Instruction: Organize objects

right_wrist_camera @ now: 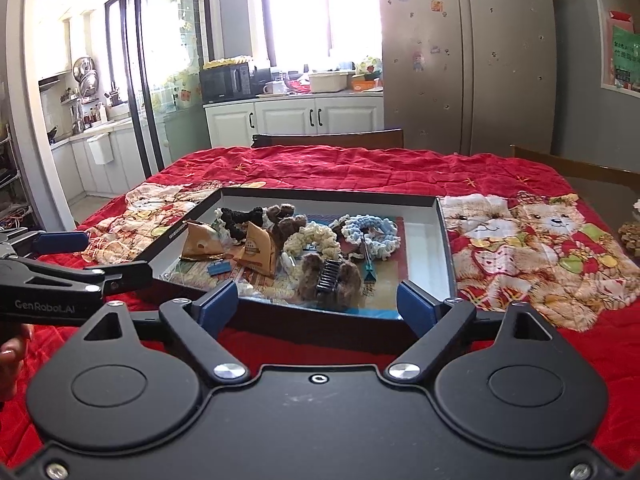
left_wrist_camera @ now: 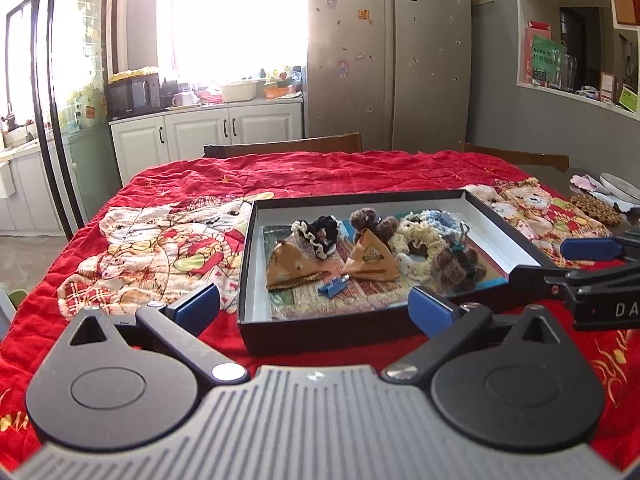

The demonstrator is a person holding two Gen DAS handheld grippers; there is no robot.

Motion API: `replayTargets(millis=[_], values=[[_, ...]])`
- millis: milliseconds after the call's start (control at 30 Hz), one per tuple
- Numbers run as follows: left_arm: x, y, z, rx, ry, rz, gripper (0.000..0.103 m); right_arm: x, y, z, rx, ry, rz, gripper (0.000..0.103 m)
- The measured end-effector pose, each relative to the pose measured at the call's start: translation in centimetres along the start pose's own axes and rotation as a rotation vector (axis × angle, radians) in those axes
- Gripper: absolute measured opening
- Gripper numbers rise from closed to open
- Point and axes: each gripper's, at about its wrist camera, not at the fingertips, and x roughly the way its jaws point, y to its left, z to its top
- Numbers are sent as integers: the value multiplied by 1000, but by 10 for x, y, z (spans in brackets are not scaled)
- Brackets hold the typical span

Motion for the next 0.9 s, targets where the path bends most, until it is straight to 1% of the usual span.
replayTargets(millis=[300,400,500,700,767,900], values=[[-28,-10,-8,57,0,-4,103,-33,-2,-6,-5,-5,-21,94],[-36,-12,-13,66,11,3,103,-44,-1,-10,-5,-5,-33,95],[-40,-10,-17,49,34,-2,103,-52,-1,-15,-3,2,-42,96],[-48,-3,-24,1,38,29,103,-67,0,-22,1,18,-74,97],[-50,-1,-25,-17,42,25,103,-71,-1,-23,15,22,-78,97],[-55,-5,-30,-16,41,23,103,-76,-1,-30,25,43,-93,98]])
